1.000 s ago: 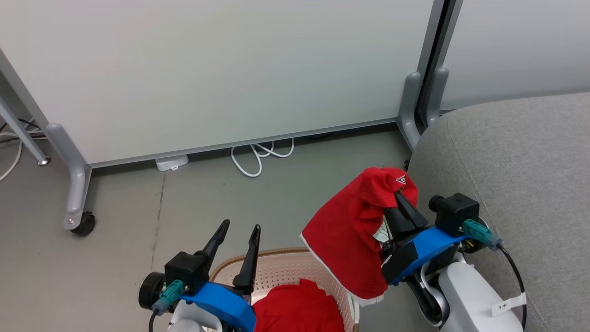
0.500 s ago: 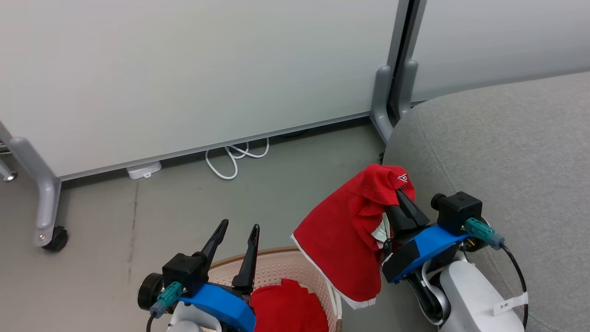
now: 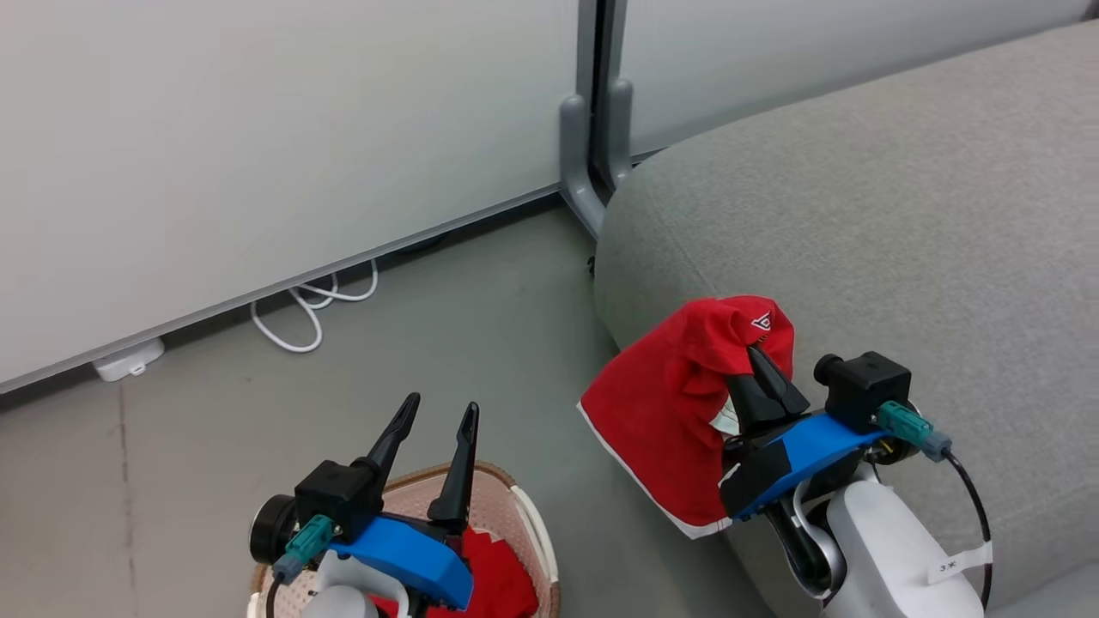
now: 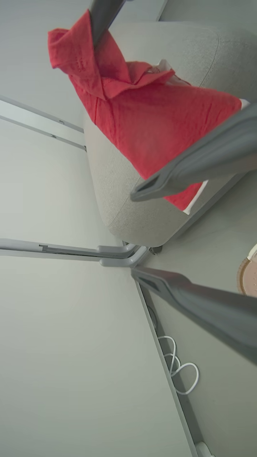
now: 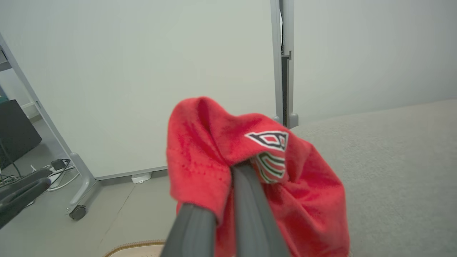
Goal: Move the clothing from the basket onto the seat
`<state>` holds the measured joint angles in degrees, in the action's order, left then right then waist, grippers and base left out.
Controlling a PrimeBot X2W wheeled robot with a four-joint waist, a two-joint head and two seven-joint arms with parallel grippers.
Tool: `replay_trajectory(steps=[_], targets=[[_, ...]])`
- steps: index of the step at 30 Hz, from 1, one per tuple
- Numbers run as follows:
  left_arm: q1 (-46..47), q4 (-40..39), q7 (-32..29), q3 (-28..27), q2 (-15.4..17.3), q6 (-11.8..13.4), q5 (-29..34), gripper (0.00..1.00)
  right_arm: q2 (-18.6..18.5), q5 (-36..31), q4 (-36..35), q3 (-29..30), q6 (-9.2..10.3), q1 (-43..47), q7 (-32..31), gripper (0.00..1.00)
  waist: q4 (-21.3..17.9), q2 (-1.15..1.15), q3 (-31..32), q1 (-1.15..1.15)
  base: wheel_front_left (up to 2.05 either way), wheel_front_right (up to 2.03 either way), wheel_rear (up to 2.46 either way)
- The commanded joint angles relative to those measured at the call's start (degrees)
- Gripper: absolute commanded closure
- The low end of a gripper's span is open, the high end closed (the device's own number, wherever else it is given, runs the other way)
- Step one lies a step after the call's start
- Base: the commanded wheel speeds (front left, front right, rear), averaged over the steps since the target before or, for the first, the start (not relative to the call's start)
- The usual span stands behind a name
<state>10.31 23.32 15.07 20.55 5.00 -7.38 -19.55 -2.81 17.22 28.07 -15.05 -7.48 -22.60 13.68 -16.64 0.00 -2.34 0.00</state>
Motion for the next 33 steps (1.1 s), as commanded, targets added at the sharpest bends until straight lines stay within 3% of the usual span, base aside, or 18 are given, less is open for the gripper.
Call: replay_trajectory(steps=[1, 16, 33], targets=[[0.69, -0.38, 0.16, -0.48, 0.16, -0.15, 0.41, 0.0, -0.15, 0.42, -0.29, -0.11, -0.03, 0.09, 0.19, 1.0, -2.98, 0.0, -1.05, 0.0, 0.0, 0.0, 0.0], [1.81, -0.54, 0.16, -0.09, 0.88, -0.16, 0.78, 0.0, -0.12, 1.24, -0.22, -0.06, -0.03, -0.06, 0.87, 1.0, -11.14, 0.0, -3.1, 0.0, 0.0, 0.0, 0.0], [1.43, -0.67, 0.16, 0.57, 0.83, -0.16, 0.59, 0.0, -0.12, 0.52, 0.4, 0.82, -0.03, -1.06, 0.65, 1.0, -11.04, 0.0, -3.51, 0.0, 0.0, 0.0, 0.0]])
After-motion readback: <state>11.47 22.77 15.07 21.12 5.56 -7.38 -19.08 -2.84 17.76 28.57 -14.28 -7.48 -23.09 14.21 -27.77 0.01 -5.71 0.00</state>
